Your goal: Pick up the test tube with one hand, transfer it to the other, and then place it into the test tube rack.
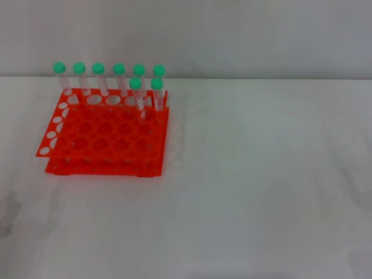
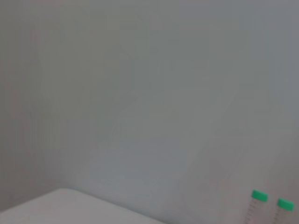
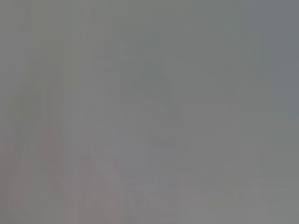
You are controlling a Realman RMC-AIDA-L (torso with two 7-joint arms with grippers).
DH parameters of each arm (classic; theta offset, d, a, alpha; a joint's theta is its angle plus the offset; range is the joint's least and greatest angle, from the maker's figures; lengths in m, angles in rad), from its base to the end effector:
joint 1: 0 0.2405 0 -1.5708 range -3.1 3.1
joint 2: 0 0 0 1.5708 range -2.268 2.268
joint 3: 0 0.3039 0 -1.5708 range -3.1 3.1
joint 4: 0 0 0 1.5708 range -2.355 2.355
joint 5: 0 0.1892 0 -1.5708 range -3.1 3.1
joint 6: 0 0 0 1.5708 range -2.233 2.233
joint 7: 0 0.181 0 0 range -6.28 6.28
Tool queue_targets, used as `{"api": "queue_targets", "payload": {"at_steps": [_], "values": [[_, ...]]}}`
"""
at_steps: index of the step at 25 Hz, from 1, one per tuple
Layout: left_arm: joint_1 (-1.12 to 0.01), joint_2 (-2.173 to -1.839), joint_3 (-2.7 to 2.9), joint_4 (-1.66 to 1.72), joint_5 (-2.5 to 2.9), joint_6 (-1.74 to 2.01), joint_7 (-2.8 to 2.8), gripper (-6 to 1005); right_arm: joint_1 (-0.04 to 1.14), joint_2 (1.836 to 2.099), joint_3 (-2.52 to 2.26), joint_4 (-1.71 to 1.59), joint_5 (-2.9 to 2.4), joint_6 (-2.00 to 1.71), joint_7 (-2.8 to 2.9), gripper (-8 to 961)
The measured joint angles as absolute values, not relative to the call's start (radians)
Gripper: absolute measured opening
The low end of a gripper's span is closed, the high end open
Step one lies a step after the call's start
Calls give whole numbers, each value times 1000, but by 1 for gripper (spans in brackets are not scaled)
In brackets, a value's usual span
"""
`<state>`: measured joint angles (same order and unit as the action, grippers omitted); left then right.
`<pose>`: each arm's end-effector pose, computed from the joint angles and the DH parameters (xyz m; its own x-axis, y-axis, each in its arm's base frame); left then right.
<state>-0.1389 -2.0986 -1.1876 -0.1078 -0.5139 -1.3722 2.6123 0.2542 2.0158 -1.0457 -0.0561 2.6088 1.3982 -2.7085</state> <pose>-0.4169 0.2577 -0.0043 0.4356 -0.0416 0.8992 0.9000 0.0348 -0.4344 0.4046 0.3002 0.0230 0.6622 0.0530 -0.7475 -0.7356 -0.1440 -0.6619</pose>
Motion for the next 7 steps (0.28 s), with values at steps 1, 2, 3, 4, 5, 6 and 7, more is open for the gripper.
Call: {"api": "queue_targets", "payload": {"at_steps": [1, 2, 3, 4, 5, 6, 7], "values": [[-149, -2099, -1176, -108, -514, -1368, 2612, 890, 255, 2016, -1040, -53, 2609, 1400, -2704, 857], [-149, -2099, -1176, -108, -514, -1368, 2612, 890, 255, 2016, -1040, -53, 2609, 1400, -2704, 857], [-154, -2099, -1164, -111, -513, -1367, 2612, 890, 255, 2016, -1038, -52, 2608, 1403, -2701, 857], [-157, -2098, -1157, -114, -514, -1367, 2612, 889, 255, 2016, -1038, -52, 2607, 1408, -2697, 857], [-159, -2097, -1152, -119, -514, -1367, 2612, 889, 254, 2016, -1040, -52, 2605, 1414, -2693, 857], [-159, -2096, -1150, -125, -514, -1367, 2612, 889, 254, 2016, -1041, -50, 2605, 1417, -2690, 857], [-160, -2095, -1150, -129, -516, -1367, 2612, 889, 254, 2016, -1041, -46, 2604, 1420, -2687, 857]]}}
